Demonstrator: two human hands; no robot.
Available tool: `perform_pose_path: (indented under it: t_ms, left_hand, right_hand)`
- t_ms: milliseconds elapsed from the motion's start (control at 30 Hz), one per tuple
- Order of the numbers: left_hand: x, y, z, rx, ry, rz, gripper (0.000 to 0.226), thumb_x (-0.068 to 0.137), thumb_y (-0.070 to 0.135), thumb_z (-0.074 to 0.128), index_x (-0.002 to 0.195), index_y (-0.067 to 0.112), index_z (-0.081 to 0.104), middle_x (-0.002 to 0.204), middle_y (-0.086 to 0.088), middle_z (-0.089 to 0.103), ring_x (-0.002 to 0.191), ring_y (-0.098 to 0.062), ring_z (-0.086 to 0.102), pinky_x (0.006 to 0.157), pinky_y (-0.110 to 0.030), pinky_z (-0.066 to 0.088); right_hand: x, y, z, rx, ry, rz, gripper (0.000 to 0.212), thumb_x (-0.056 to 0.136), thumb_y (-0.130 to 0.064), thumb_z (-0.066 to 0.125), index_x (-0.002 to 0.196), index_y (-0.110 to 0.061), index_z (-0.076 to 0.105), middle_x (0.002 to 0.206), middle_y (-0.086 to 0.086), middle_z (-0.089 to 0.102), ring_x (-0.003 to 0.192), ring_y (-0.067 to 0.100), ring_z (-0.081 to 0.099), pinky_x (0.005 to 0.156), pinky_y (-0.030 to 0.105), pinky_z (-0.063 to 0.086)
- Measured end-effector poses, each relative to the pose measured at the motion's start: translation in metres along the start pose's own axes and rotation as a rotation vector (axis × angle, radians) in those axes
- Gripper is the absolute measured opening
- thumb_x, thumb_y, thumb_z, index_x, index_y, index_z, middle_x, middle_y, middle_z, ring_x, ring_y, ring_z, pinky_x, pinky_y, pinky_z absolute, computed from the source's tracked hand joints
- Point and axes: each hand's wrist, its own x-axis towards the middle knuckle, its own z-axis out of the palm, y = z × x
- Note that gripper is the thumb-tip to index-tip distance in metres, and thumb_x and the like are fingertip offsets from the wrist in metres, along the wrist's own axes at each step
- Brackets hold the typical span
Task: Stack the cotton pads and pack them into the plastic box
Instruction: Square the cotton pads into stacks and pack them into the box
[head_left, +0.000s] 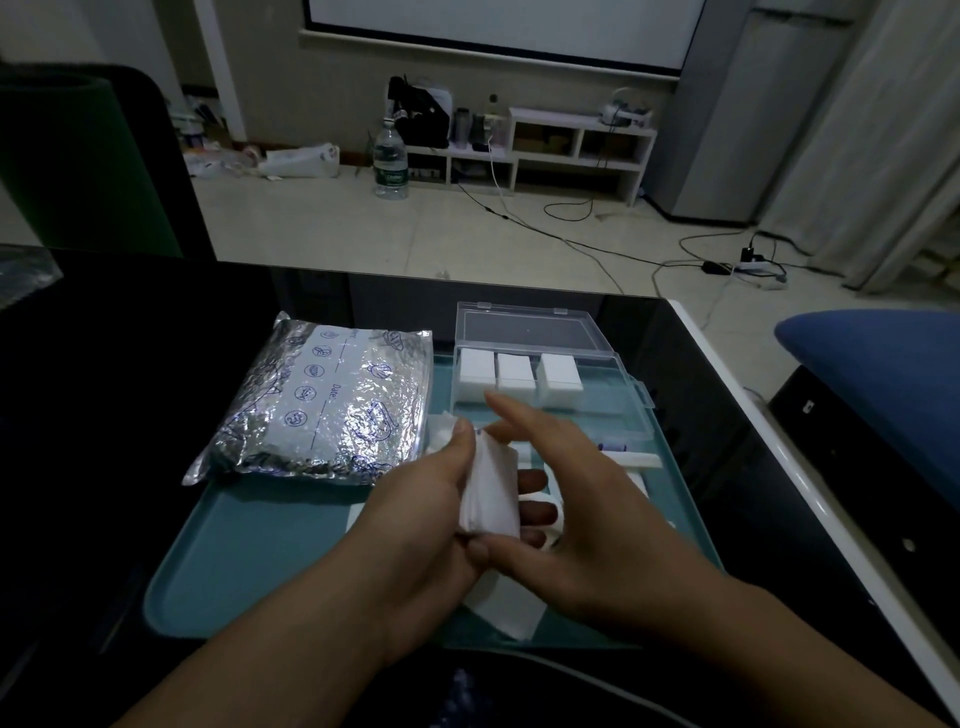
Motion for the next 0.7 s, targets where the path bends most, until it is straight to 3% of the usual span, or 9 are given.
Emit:
perform_pose_path:
  t_ms: [100,167,267,500,633,700]
  left_hand:
    - [0.001,0.000,-0.002,-0.012,-0.026,0.002,0.051,0.097,0.045,0.043,0.122,0.006,0.062,0.121,-0.033,0.061,0.113,-0.052,0.058,0.100,-0.061,0.045]
    - [0.001,-0.001,-0.003,0.015,-0.035,0.018,0.047,0.098,0.043,0.043,0.120,0.005,0.061,0.119,-0.032,0.063,0.104,-0.052,0.062,0.090,-0.057,0.053]
    - [-0.001,-0.003,-0.001,0.055,-0.047,0.072,0.039,0.099,0.041,0.043,0.116,0.014,0.065,0.115,-0.032,0.064,0.080,-0.038,0.063,0.062,-0.041,0.056]
    - [-0.006,-0.001,0.002,0.123,-0.082,0.089,0.046,0.087,0.048,0.052,0.119,0.018,0.066,0.114,-0.031,0.065,0.089,-0.044,0.064,0.068,-0.043,0.057]
    - [-0.009,0.002,0.003,0.157,-0.099,0.112,0.029,0.096,0.023,0.054,0.122,0.017,0.064,0.104,-0.023,0.069,0.069,-0.028,0.063,0.052,-0.032,0.053]
    - [-0.008,0.007,0.001,0.155,-0.037,0.135,0.028,0.096,0.010,0.050,0.118,0.020,0.065,0.090,-0.014,0.071,0.060,-0.018,0.063,0.051,-0.029,0.053]
  right_hand:
    - [0.000,-0.001,-0.003,0.042,0.024,0.023,0.092,0.074,-0.023,0.083,0.138,-0.045,0.021,0.125,-0.019,0.044,0.104,-0.030,0.040,0.074,-0.008,0.034]
    - [0.001,-0.001,-0.003,0.037,0.023,0.026,0.093,0.073,-0.024,0.083,0.138,-0.046,0.020,0.125,-0.020,0.043,0.106,-0.028,0.040,0.074,-0.007,0.035]
    - [0.001,-0.001,-0.002,0.076,-0.002,0.033,0.096,0.074,-0.026,0.083,0.145,-0.041,0.021,0.131,-0.020,0.044,0.114,-0.018,0.042,0.078,-0.002,0.040]
    - [0.002,0.003,-0.002,0.177,-0.013,0.066,0.095,0.074,-0.015,0.083,0.142,-0.043,0.024,0.121,-0.037,0.042,0.110,-0.020,0.047,0.077,0.003,0.046]
    - [0.002,0.004,-0.006,0.123,-0.025,0.095,0.103,0.068,-0.039,0.084,0.149,-0.043,0.020,0.130,-0.026,0.048,0.116,-0.018,0.045,0.089,0.001,0.038]
    - [0.002,0.009,-0.012,0.058,0.017,0.120,0.093,0.072,-0.055,0.073,0.149,-0.043,0.022,0.127,-0.027,0.052,0.119,-0.015,0.045,0.097,0.009,0.039]
